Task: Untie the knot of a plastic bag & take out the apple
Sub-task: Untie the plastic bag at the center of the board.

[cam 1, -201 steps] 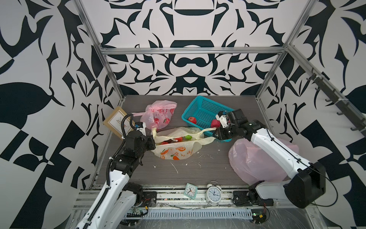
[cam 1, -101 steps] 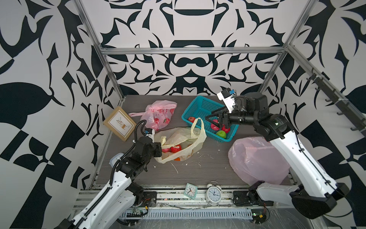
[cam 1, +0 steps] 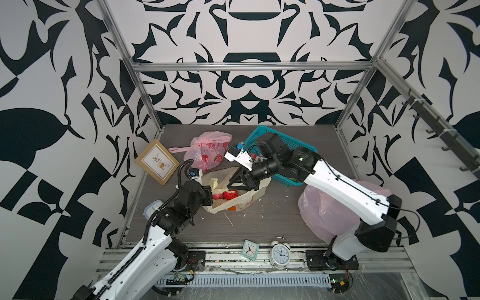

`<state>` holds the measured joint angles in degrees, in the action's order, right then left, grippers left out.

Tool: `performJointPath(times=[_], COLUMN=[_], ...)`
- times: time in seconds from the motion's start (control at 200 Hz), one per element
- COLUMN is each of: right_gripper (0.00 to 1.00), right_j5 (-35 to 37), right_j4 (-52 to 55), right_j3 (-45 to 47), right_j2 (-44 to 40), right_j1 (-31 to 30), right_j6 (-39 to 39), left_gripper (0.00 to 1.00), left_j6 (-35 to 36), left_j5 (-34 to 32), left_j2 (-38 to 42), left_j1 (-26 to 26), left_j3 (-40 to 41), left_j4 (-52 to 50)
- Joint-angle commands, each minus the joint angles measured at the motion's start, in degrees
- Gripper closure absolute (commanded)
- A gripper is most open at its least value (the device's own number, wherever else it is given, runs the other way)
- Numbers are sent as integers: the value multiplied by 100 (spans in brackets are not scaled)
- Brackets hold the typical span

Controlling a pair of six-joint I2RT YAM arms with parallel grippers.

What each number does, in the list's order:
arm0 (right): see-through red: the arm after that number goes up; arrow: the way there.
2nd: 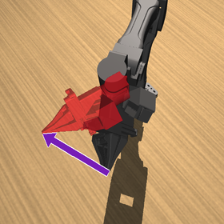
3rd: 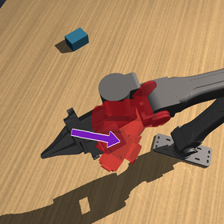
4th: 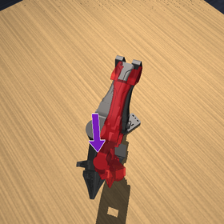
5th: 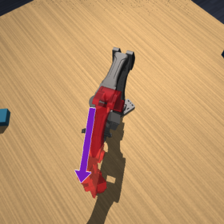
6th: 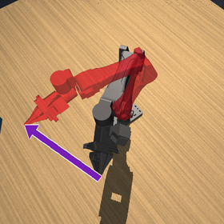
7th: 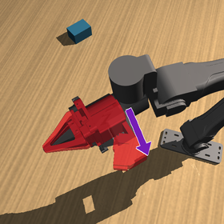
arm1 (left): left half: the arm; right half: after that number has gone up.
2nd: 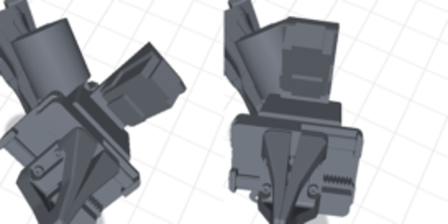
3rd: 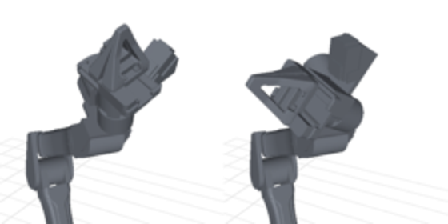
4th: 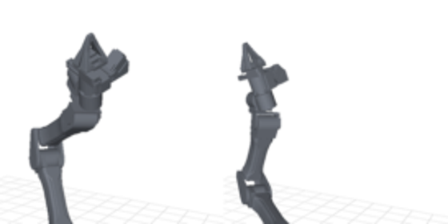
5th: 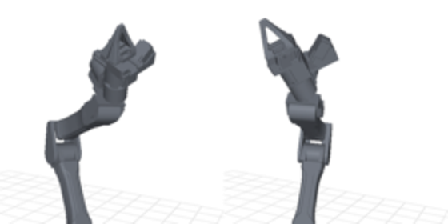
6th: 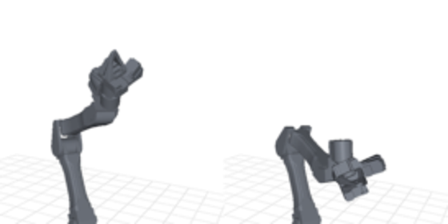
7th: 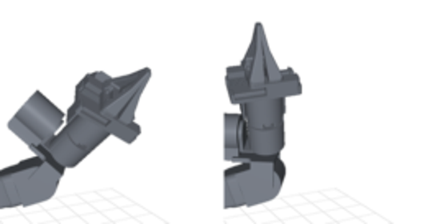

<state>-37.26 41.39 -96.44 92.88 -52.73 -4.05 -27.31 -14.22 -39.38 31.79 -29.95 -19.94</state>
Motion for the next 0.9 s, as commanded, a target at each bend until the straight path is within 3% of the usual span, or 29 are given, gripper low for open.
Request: performJointPath(times=[0.0, 0.21, 0.5, 0.525, 0.595, 0.715, 0.8, 0.895], right_gripper=[67, 74, 74, 74, 74, 75, 74, 75], right_j5=[452, 1737, 3028, 3040, 2993, 3042, 2992, 2927], right_j4=[289, 216, 17, -75, -355, -772, -981, -1076], right_j3=[231, 837, 1707, 1757, 1847, 1850, 1851, 1824], right_j2=[247, 888, 572, 542, 474, 420, 397, 424], right_j1=[-187, -309, -263, -247, -220, -211, -168, -134], right_j6=[48, -340, -645, -678, -773, -907, -975, -986], left_gripper=[97, 97, 96, 91, 64, 27, 18, 19], left_j6=[-92, -169, -442, -478, -535, -541, -435, -332], left_j5=[-193, -271, -834, -831, -757, -460, -167, -367], left_j2=[124, 107, 892, 938, 1019, 1034, 1213, 1572], left_j1=[17, 12, 13, 13, 15, 18, 18, 18], left_j3=[77, 29, -15, -11, 7, -147, -300, -615], left_j4=[88, -90, -973, -1034, -1112, -1298, -1300, -1409])
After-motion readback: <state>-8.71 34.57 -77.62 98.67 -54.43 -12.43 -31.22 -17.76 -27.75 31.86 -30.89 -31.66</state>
